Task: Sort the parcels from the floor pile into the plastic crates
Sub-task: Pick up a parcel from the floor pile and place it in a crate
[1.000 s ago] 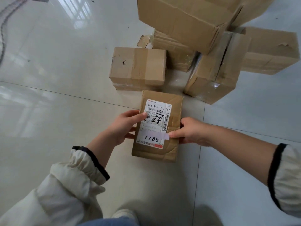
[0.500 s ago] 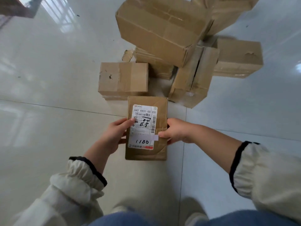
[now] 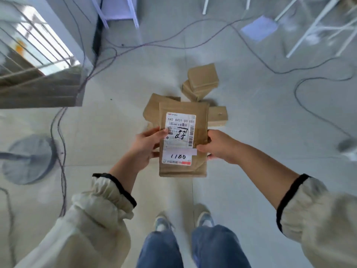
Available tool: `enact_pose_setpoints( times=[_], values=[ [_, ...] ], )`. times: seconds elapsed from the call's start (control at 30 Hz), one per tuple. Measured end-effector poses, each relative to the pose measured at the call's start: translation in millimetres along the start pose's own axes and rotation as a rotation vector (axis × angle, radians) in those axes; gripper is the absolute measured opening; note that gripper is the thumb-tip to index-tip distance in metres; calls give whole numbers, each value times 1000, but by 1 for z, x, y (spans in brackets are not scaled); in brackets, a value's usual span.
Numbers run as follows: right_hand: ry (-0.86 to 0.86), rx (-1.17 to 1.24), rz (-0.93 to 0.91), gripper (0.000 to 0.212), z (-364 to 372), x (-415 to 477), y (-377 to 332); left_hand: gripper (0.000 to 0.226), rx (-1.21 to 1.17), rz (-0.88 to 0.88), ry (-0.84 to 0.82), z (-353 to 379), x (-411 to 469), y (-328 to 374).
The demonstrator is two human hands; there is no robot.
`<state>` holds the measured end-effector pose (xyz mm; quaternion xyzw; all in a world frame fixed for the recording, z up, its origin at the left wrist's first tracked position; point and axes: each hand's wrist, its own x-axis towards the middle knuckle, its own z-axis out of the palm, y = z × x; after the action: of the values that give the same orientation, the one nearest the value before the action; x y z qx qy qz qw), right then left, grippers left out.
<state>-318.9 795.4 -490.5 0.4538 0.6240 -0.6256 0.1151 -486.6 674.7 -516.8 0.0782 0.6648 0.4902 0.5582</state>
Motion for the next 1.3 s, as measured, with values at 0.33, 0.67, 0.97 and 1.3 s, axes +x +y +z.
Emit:
enact_pose_setpoints(
  times=[0.33, 0.67, 0.97, 1.3],
  values=[
    [395, 105, -231, 19, -83, -276, -178, 23, 74, 314, -272, 88, -197, 249],
    [802, 207, -292, 19, -88, -432, -205, 7, 205, 482, -618, 161, -292, 338],
    [1061, 343, -215, 23, -67, -538, -134, 24, 350, 439, -939, 250, -352, 303],
    [1441, 575, -75, 28, 22, -708, -18, 19, 551, 384, -1344, 367, -505, 188]
  ],
)
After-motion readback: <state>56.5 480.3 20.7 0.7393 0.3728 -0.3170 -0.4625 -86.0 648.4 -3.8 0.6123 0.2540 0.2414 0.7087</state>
